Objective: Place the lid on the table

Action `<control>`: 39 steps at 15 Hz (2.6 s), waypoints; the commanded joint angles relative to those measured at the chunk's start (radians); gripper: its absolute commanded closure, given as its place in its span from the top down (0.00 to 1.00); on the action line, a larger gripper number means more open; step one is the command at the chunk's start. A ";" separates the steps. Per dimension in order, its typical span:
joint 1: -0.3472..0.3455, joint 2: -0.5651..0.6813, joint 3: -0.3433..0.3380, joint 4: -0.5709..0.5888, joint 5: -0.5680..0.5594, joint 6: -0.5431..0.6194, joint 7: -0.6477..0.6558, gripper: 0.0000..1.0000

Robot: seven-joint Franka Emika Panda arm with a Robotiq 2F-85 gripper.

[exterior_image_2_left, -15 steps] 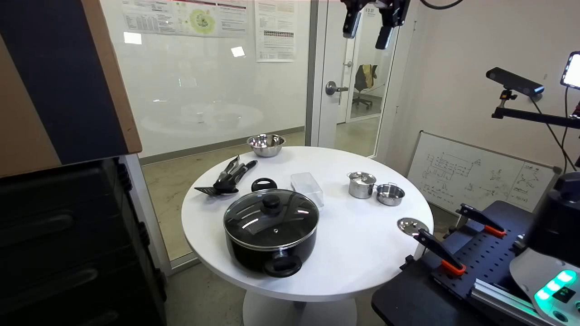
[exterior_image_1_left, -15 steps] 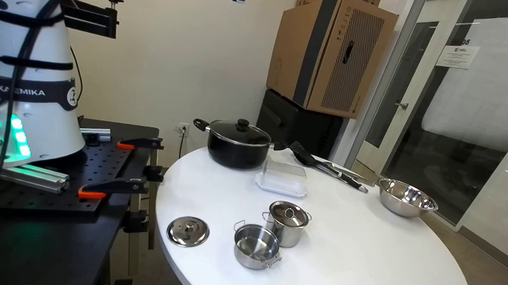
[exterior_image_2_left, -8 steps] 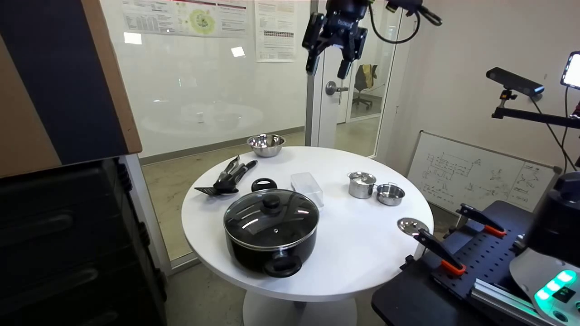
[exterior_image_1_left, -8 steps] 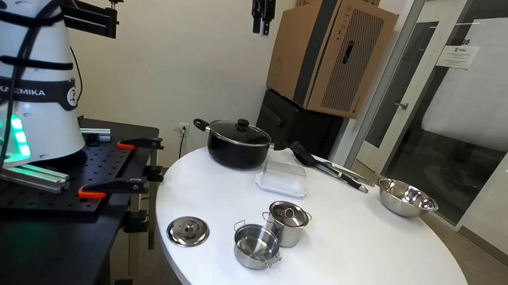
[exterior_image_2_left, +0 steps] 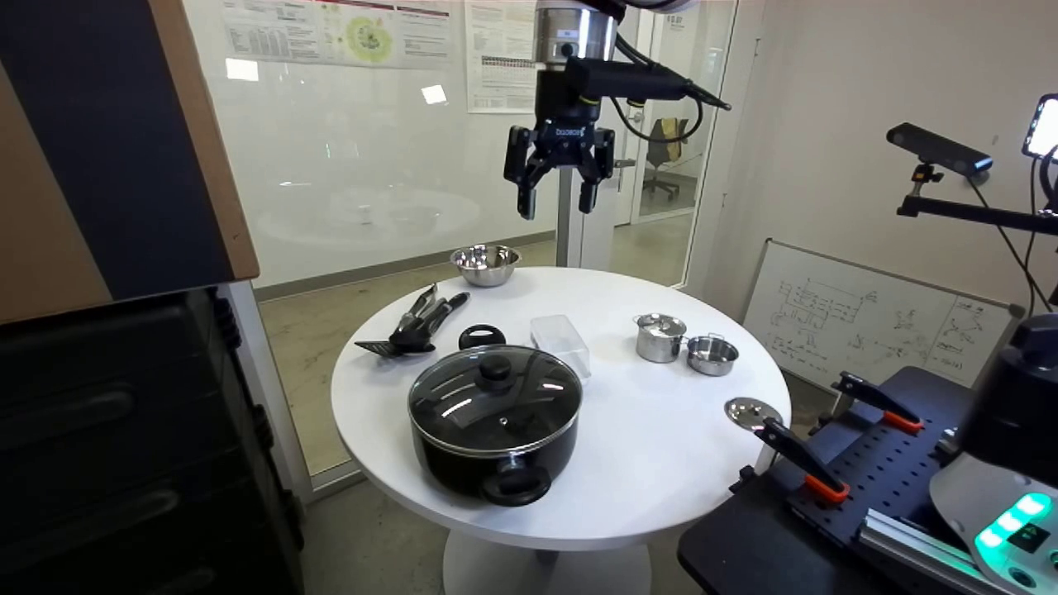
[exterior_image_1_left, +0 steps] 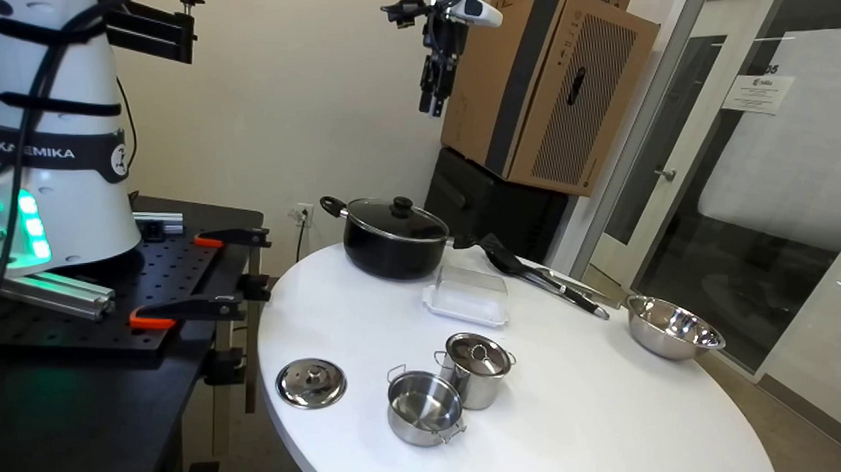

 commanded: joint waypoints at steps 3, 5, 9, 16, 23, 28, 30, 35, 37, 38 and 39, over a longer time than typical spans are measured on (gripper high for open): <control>0.031 0.048 -0.038 0.052 0.000 -0.016 0.027 1.00; 0.030 0.053 -0.044 0.067 0.000 -0.026 0.028 1.00; 0.036 0.067 -0.042 0.070 0.008 -0.025 0.019 1.00; 0.104 0.237 -0.034 0.117 -0.012 -0.001 0.032 1.00; 0.169 0.378 -0.061 0.186 -0.036 -0.003 0.038 1.00; 0.215 0.466 -0.092 0.240 -0.074 0.008 0.048 1.00; 0.231 0.502 -0.110 0.264 -0.096 0.017 0.052 1.00; 0.265 0.585 -0.154 0.336 -0.130 0.010 0.059 1.00; 0.278 0.612 -0.162 0.358 -0.135 0.008 0.058 1.00; 0.283 0.624 -0.162 0.369 -0.133 0.007 0.057 1.00; 0.289 0.634 -0.164 0.379 -0.131 0.006 0.056 1.00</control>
